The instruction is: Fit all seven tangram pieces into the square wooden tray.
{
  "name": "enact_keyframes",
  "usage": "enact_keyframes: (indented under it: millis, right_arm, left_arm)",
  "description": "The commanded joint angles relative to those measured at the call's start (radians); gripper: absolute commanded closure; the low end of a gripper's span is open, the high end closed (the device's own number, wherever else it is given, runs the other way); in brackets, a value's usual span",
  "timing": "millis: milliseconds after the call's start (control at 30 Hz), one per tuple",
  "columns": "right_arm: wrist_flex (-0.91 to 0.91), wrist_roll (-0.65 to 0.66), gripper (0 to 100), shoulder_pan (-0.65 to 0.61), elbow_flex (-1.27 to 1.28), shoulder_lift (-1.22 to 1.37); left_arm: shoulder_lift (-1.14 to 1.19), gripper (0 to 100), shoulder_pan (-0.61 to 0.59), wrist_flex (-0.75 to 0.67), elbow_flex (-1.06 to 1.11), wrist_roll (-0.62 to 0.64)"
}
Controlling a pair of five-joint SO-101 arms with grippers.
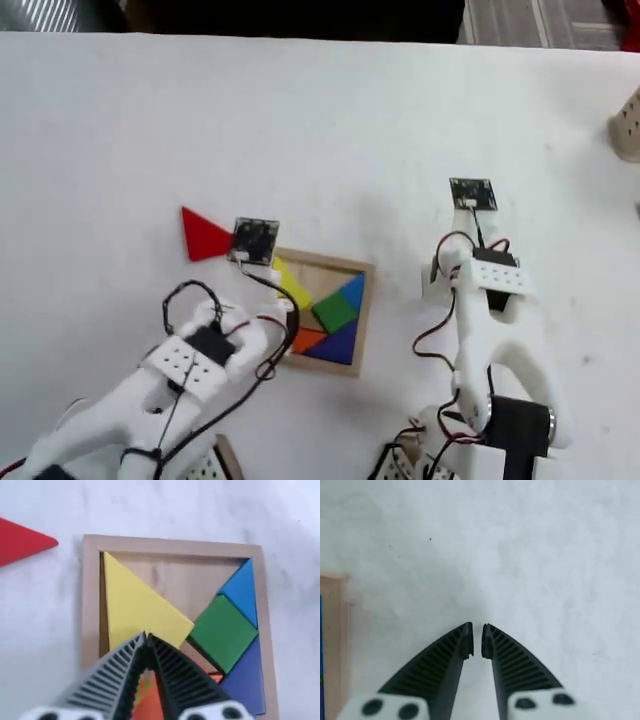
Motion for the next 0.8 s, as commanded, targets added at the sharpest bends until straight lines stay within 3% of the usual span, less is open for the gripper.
enact_keyframes:
  millis: [0,133,433,633,767]
  right_arm:
    - [0.008,0.011,96.0,0.010,-0.044,0.002]
    - [0.004,0.026,96.0,0.010,-0.044,0.002]
    - [0.004,0.061,96.0,0.010,-0.046,0.002]
    - [0.002,0.064,96.0,0.010,-0.046,0.002]
    - [0.002,0.064,96.0,0.010,-0.046,0.002]
  left_arm:
    - [0.165,98,-0.022,0.009,-0.123,-0.005]
    - [0.245,98,-0.044,0.009,-0.186,-0.006]
    - [0.153,98,-0.045,-0.014,-0.183,-0.003]
    - [-0.160,98,0.027,0.230,-0.141,-0.006]
    - [-0.308,98,0.154,0.264,-0.023,-0.005]
